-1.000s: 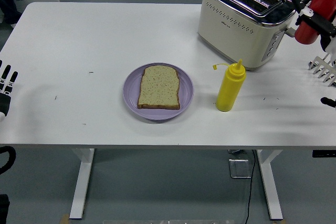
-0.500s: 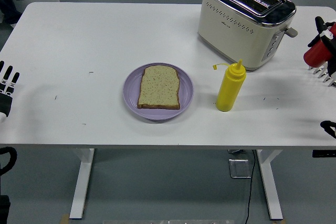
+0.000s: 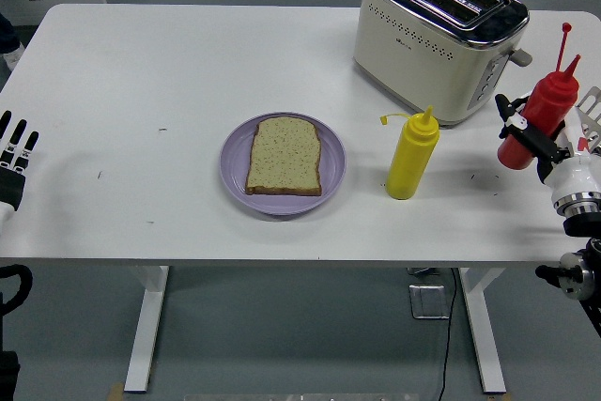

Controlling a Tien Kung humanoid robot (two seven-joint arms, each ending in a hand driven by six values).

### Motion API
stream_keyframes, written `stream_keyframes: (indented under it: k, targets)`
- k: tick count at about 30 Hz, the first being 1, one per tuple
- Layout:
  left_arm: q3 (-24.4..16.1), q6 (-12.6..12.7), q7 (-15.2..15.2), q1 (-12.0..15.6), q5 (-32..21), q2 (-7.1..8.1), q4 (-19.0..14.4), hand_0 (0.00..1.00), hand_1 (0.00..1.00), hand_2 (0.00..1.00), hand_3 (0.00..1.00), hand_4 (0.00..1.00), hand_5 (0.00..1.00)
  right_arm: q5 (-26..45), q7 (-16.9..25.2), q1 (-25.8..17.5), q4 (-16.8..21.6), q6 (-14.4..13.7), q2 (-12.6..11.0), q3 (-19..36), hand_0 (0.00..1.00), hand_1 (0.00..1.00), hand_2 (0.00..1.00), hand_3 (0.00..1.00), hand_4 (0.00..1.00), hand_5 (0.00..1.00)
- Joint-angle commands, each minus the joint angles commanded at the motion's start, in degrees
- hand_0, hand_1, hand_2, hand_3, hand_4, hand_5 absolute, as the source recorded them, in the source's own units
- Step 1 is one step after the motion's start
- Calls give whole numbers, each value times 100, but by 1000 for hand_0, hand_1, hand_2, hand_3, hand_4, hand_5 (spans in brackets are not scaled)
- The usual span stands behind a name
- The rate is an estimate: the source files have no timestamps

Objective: Pick up the cup,pour liquid into bread,place the cup on the desk

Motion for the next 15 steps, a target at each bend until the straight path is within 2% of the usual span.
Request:
stream_keyframes:
  k: [15]
  targets:
    - [-39, -2, -7, -25, 1, 0, -1, 777, 727, 725, 659, 521, 929, 275, 133, 119, -413, 48, 175, -457, 175, 133, 235, 321, 749, 307]
